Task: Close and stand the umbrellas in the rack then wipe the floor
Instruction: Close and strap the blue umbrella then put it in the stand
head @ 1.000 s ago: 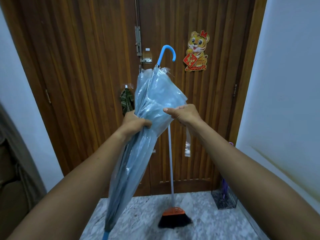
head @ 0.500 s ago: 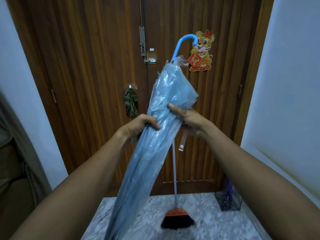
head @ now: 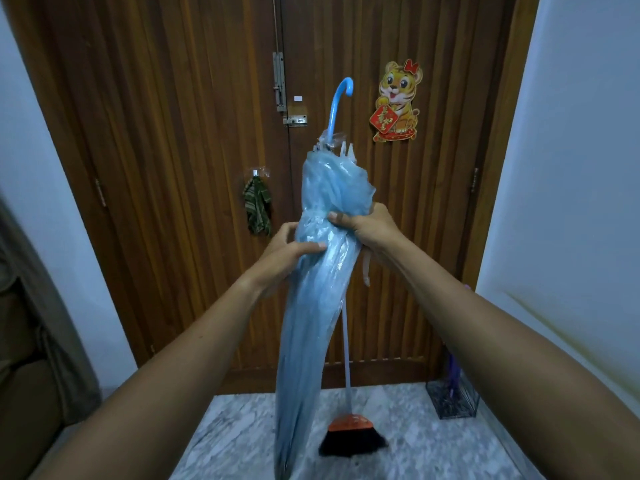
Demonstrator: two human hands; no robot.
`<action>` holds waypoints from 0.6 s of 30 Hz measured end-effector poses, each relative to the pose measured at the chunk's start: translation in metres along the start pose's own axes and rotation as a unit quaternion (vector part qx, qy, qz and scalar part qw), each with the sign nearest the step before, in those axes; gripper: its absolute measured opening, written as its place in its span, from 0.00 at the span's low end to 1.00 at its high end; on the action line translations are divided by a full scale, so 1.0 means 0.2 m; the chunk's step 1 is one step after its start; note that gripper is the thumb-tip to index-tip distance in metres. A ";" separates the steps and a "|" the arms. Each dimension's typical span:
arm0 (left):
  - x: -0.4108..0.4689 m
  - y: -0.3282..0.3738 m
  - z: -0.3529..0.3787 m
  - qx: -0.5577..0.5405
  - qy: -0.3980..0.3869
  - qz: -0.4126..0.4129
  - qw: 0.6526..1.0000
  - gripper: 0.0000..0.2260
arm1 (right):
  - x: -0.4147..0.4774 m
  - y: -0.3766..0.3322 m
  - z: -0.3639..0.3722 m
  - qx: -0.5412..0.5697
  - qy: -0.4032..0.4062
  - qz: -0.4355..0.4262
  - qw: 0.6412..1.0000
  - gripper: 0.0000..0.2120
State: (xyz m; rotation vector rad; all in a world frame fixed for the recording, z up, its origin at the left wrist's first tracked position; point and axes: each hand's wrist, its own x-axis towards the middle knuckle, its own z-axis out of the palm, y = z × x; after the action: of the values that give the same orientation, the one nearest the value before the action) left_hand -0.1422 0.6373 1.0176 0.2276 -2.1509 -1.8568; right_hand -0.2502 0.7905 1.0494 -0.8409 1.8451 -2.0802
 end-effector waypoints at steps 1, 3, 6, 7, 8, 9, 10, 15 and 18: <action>0.00 -0.01 0.02 0.005 0.004 0.015 1.000 0.29 | 0.01 0.02 0.01 -0.010 0.006 0.005 1.000 0.19; 0.00 -0.03 0.06 0.038 -0.036 0.046 0.998 0.37 | 0.02 0.04 0.03 -0.015 0.015 0.012 1.000 0.19; -0.01 -0.05 0.11 0.092 -0.025 0.075 0.993 0.40 | 0.03 0.06 0.06 -0.043 0.004 0.018 0.999 0.20; 0.00 -0.07 0.11 0.106 0.009 0.074 0.992 0.45 | 0.02 0.05 0.06 -0.062 -0.005 0.017 0.998 0.20; 0.00 -0.09 0.11 0.120 0.043 0.064 0.990 0.48 | 0.02 0.04 0.06 -0.085 -0.015 0.013 0.996 0.21; 0.01 -0.11 0.10 0.135 0.072 0.062 0.986 0.47 | 0.01 0.03 0.06 -0.103 -0.024 0.010 0.994 0.22; 0.02 -0.12 0.10 0.151 0.095 0.062 0.982 0.42 | 0.01 0.02 0.05 -0.112 -0.041 0.009 0.993 0.24; 0.00 -0.11 0.07 0.140 0.119 0.041 0.982 0.19 | -0.01 -0.03 0.02 -0.318 -0.075 -0.006 0.945 0.22; 0.00 -0.11 0.02 0.059 0.140 0.008 0.988 0.15 | -0.03 -0.03 -0.01 -0.403 -0.026 -0.016 0.914 0.25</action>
State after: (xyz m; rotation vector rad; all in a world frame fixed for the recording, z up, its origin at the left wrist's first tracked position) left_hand -0.1441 0.6377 0.9945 0.4644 -2.0618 -1.5815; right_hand -0.2451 0.7963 1.0527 -1.0678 2.6948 -1.2289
